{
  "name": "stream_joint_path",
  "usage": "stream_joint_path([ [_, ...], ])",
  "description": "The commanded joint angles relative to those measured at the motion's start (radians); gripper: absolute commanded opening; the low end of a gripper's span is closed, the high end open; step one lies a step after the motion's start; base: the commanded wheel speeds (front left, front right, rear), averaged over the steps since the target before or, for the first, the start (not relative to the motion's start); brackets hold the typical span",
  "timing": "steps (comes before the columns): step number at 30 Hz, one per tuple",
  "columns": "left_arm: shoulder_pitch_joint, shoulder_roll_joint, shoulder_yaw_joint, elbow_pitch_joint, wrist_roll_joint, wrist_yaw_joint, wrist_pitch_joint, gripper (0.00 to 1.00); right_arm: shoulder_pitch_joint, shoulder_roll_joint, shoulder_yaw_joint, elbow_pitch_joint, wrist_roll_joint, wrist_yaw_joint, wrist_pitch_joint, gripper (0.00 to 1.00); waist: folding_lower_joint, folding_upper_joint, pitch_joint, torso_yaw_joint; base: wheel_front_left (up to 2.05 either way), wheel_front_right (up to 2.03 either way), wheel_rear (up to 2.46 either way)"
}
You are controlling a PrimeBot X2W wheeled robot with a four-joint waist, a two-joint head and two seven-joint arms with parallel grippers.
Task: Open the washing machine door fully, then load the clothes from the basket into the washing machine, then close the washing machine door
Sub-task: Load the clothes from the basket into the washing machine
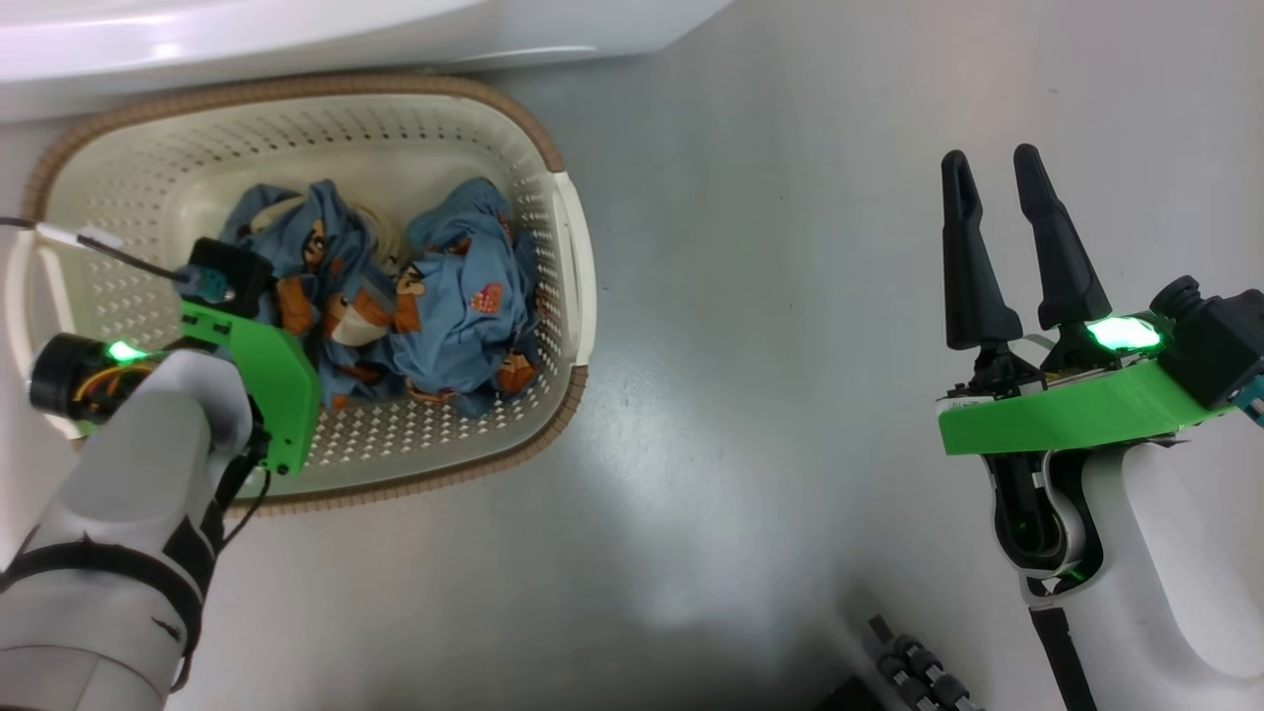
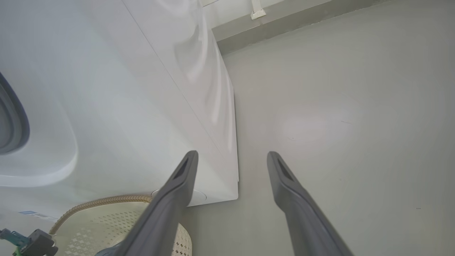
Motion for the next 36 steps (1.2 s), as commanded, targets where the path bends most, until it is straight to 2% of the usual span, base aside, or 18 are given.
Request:
stream_joint_path([
  [1,-0.003,0.039,0.011,-0.004,-0.01,0.011,0.003,1.0,0.006,0.004,0.021,-0.024,-0.005,0.008,-0.008,1.0,0.0,0.0,0.011,-0.01,0.0,0.0,0.0],
  [9,-0.019,0.051,0.008,-0.003,-0.018,0.024,0.004,1.0,0.0,0.01,0.036,-0.029,-0.009,0.008,-0.008,1.0,0.0,0.0,0.032,-0.029,0.0,0.0,0.0],
  [10,-0.018,0.052,0.008,-0.003,-0.02,0.024,0.003,0.93,0.0,0.011,0.038,-0.029,-0.009,0.008,-0.008,1.0,0.0,0.0,0.032,-0.032,0.0,0.0,0.0],
  [11,-0.018,0.053,0.007,-0.003,-0.021,0.025,0.003,0.5,0.0,0.012,0.039,-0.029,-0.009,0.008,-0.008,1.0,0.0,0.0,0.033,-0.034,0.0,0.0,0.0],
  [12,-0.018,0.055,0.008,-0.003,-0.024,0.025,0.003,0.27,0.0,0.012,0.04,-0.03,-0.008,0.008,-0.008,1.0,0.0,0.0,0.033,-0.036,0.0,0.0,0.0],
  [13,-0.017,0.056,0.009,-0.003,-0.026,0.025,0.004,0.09,-0.001,0.012,0.041,-0.03,-0.009,0.008,-0.008,1.0,0.0,0.0,0.033,-0.038,0.0,0.0,0.0],
  [14,-0.017,0.057,0.008,-0.003,-0.027,0.025,0.005,0.0,-0.001,0.013,0.041,-0.03,-0.009,0.008,-0.008,1.0,0.0,0.0,0.032,-0.038,0.0,0.0,0.0],
  [23,0.005,0.038,0.022,-0.003,-0.06,0.025,-0.009,0.0,0.0,0.014,0.024,-0.019,-0.015,0.008,-0.008,1.0,0.0,0.0,-0.006,-0.019,0.0,0.0,0.0],
  [36,0.107,-0.016,0.081,-0.003,-0.161,-0.008,-0.154,0.0,0.037,-0.01,0.011,0.006,-0.014,0.008,-0.008,1.0,0.0,0.0,-0.173,0.044,0.0,0.0,0.0],
])
